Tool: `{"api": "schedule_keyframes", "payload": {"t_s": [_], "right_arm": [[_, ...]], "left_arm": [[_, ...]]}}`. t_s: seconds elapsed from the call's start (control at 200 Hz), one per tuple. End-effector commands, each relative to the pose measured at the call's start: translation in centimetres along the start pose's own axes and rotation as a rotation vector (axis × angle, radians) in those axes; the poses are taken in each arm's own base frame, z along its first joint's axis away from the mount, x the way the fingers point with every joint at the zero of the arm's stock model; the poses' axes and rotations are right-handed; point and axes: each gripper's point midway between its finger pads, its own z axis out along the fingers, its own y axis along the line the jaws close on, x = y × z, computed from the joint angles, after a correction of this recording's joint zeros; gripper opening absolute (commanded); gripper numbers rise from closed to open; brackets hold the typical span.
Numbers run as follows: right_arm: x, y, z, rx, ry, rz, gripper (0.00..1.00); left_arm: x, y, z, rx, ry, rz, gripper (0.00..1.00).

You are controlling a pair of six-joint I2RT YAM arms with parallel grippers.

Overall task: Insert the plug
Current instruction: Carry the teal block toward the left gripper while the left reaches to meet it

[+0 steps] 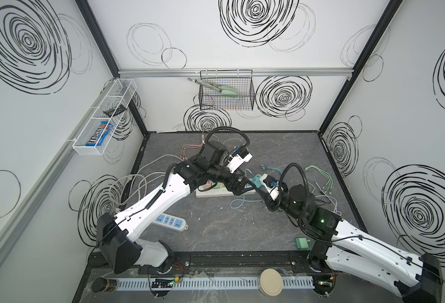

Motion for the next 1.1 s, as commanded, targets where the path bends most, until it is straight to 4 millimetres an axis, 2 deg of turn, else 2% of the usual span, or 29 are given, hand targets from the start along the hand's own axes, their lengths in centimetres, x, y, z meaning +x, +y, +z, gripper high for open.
{"api": "schedule_keyframes", "payload": {"t_s": [0.0,0.095,0.155,0.215,0.27,0.34,0.405,0.44,0.485,0.525,0.615,0.72,0.821,0.876,0.956,1.026,1.096], "right_arm": [[-1.5,0.2,-0.4,0.008,-0.068,-0.074,0.38],[-1.8,0.9,-0.7,-0.022,-0.087,-0.112,0.38],[-1.9,1.0,-0.7,-0.018,-0.088,-0.125,0.38],[-1.9,0.7,-0.7,0.002,-0.08,-0.126,0.38],[-1.8,0.4,-0.7,0.023,-0.071,-0.124,0.38],[-1.8,-0.5,-0.7,0.073,-0.065,-0.107,0.38],[-1.6,-1.4,-0.8,0.126,-0.053,-0.093,0.39],[-1.4,-1.7,-0.8,0.145,-0.044,-0.091,0.39],[-1.2,-1.8,-0.8,0.155,-0.039,-0.097,0.39],[-1.0,-1.8,-0.7,0.153,-0.035,-0.102,0.4],[-1.1,-1.7,-0.7,0.151,-0.048,-0.092,0.4],[-1.6,-1.5,-0.6,0.14,-0.075,-0.082,0.4],[-2.0,-0.9,-0.5,0.105,-0.089,-0.085,0.39],[-2.2,-0.5,-0.4,0.082,-0.094,-0.092,0.4],[-2.7,-0.2,-0.6,0.058,-0.109,-0.092,0.39],[-3.0,0.1,-0.9,0.039,-0.124,-0.092,0.39],[-2.9,0.6,-1.0,0.008,-0.125,-0.11,0.39]], "left_arm": [[-0.4,-2.3,-0.2,0.13,-0.047,-0.013,0.91],[-1.0,-0.5,0.7,0.072,-0.054,-0.05,0.84],[-1.3,-0.2,1.2,0.071,-0.043,-0.053,0.8],[-1.4,-0.3,1.3,0.083,-0.027,-0.034,0.79],[-1.0,0.6,1.2,0.03,-0.011,-0.016,0.79],[-0.4,3.1,0.5,-0.108,-0.001,-0.028,0.81],[-0.1,5.7,-1.4,-0.221,-0.028,-0.081,0.82],[0.0,6.1,-2.3,-0.219,-0.043,-0.102,0.8],[-0.1,5.0,-3.5,-0.164,-0.072,-0.107,0.79],[-0.2,3.4,-4.1,-0.093,-0.099,-0.094,0.79],[0.2,-0.3,-4.6,0.046,-0.114,-0.05,0.82],[1.5,-3.6,-3.8,0.187,-0.087,-0.015,0.81],[1.8,-5.3,-2.1,0.276,-0.082,-0.017,0.78],[1.5,-4.8,-1.1,0.263,-0.085,-0.038,0.78],[1.0,-2.2,0.5,0.167,-0.09,-0.081,0.89],[0.7,-0.2,1.6,0.113,-0.082,-0.103,0.84],[-0.3,0.7,2.0,0.091,-0.095,-0.107,0.83]]}}
